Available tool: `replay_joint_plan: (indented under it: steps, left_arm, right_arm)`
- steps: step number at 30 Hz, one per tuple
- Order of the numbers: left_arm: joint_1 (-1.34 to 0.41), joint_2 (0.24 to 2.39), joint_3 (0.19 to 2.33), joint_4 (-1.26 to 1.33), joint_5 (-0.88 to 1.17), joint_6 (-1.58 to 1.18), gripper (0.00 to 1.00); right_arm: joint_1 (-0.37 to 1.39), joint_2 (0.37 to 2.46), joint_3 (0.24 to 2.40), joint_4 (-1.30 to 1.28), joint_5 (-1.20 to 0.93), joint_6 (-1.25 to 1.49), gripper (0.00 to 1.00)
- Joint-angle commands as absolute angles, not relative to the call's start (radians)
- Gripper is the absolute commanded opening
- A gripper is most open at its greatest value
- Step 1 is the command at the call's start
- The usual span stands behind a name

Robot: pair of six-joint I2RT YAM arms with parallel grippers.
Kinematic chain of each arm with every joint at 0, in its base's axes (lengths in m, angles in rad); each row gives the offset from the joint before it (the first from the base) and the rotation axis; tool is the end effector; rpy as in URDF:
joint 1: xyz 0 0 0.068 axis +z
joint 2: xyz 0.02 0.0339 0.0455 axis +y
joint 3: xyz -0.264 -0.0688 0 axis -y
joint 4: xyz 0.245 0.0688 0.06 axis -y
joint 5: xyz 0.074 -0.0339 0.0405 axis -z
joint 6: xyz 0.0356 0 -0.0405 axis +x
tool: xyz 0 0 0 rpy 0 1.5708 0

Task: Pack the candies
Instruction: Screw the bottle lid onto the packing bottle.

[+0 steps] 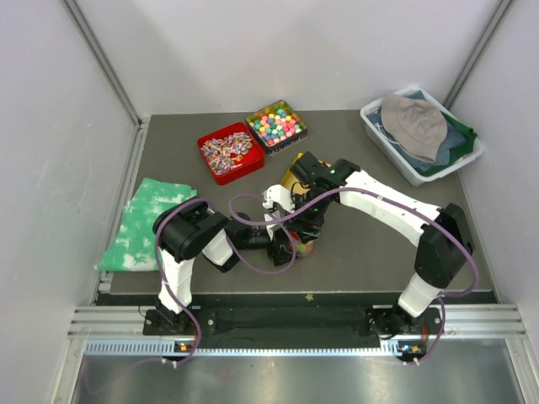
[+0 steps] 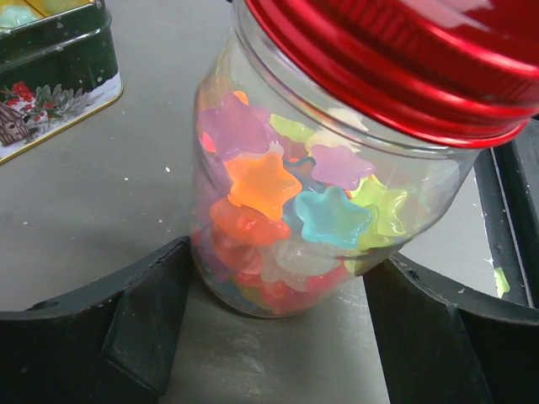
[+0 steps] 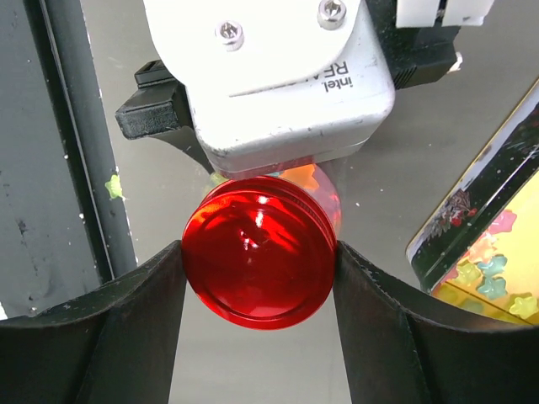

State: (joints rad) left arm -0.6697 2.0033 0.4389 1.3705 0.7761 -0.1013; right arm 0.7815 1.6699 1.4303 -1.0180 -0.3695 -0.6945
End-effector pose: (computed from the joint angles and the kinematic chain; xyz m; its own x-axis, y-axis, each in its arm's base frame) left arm 0.2117 -0.1994 0.0894 -0.2496 0.1056 -0.9626 0.9616 0.1442 -0.2335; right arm 0.2262 0.2425 0.2744 -0.0480 -0.8884 -0.4566 -0.9976 0.0196 0.0668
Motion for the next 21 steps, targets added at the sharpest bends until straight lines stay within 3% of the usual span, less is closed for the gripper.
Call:
replay_joint_plan:
  steps: [1, 7, 14, 21]
  left_arm:
    - [-0.681, 2.016, 0.434, 1.698, 0.821, -0.104, 0.82]
    - [-0.684, 2.014, 0.430, 1.698, 0.816, -0.095, 0.82]
    - [-0.686, 2.008, 0.423, 1.700, 0.813, -0.083, 0.82]
    - [-0.686, 2.006, 0.420, 1.698, 0.799, -0.074, 0.82]
  right_arm:
    - [0.766, 1.663, 1.398, -0.979, -0.402, -0.684, 0.54]
    - [0.738, 1.658, 1.356, -0.934, -0.440, -0.666, 0.57]
    - [0.729, 1.644, 1.315, -0.870, -0.448, -0.606, 0.70]
    - [0.723, 1.602, 1.259, -0.779, -0.400, -0.492, 0.67]
